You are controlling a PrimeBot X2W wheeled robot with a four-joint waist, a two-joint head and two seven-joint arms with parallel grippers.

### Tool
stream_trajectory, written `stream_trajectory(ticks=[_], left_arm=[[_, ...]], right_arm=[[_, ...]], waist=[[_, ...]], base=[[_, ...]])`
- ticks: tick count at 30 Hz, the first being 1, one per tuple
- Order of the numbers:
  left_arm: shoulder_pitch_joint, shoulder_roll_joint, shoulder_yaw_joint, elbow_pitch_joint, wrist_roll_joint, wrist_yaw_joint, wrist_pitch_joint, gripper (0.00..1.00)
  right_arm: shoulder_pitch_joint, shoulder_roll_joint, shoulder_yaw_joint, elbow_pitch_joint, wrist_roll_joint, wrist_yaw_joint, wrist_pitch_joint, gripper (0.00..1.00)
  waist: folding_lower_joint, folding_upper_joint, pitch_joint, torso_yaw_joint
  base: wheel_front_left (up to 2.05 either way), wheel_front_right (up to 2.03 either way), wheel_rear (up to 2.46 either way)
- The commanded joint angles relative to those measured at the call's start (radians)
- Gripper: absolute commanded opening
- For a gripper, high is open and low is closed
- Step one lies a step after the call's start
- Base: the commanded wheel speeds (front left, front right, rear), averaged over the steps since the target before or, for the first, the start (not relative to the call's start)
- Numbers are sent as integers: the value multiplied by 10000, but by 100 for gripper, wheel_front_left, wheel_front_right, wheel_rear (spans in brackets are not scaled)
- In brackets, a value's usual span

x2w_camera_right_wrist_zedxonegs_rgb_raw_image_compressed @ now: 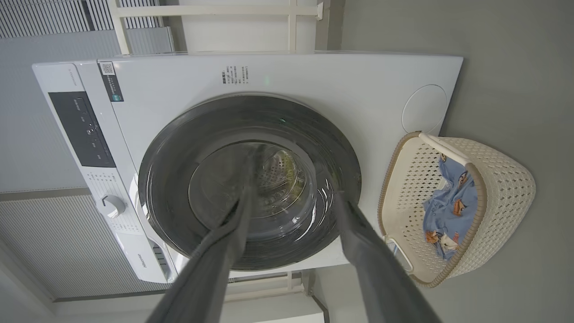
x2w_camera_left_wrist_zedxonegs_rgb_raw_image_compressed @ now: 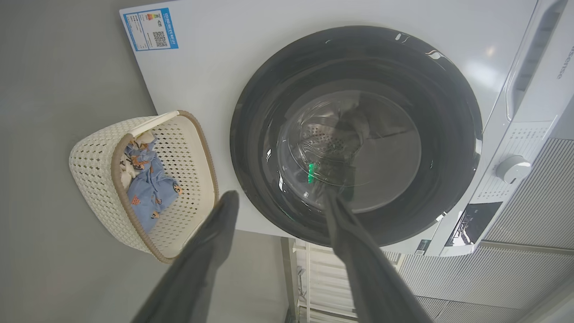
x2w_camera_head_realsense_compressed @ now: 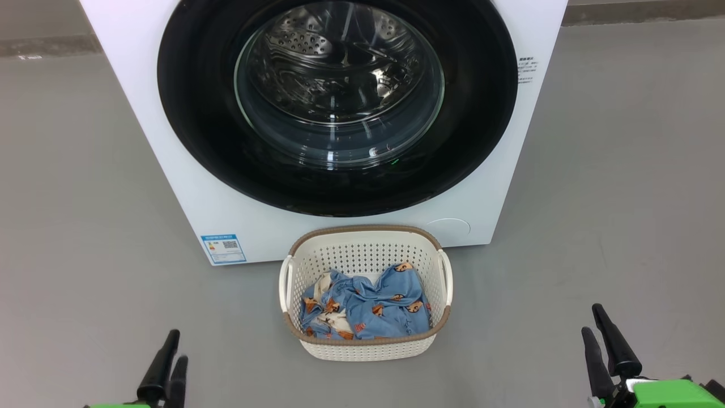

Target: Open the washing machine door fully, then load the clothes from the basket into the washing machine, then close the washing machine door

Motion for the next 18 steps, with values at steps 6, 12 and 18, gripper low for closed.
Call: stream_trajectory(ticks=[6, 12, 18], left_arm=[[-348, 127, -75, -253, 3, -18, -229, 100], [-425, 138, -132, -302, 49, -22, -377, 100], [-498, 151, -229, -414, 229, -25, -554, 100]], right_arm=[[-280, -82, 93, -356, -34, 1, -150, 100], [-329, -86, 167, -465, 30, 2, -281, 100], [-398, -101, 267, -612, 19, 2, -383, 100]], waist=[[17, -1, -22, -1], [0, -1, -1, -4], [0, -1, -2, -10]], base=[[0, 0, 0], [0, 0, 0], [0, 0, 0]])
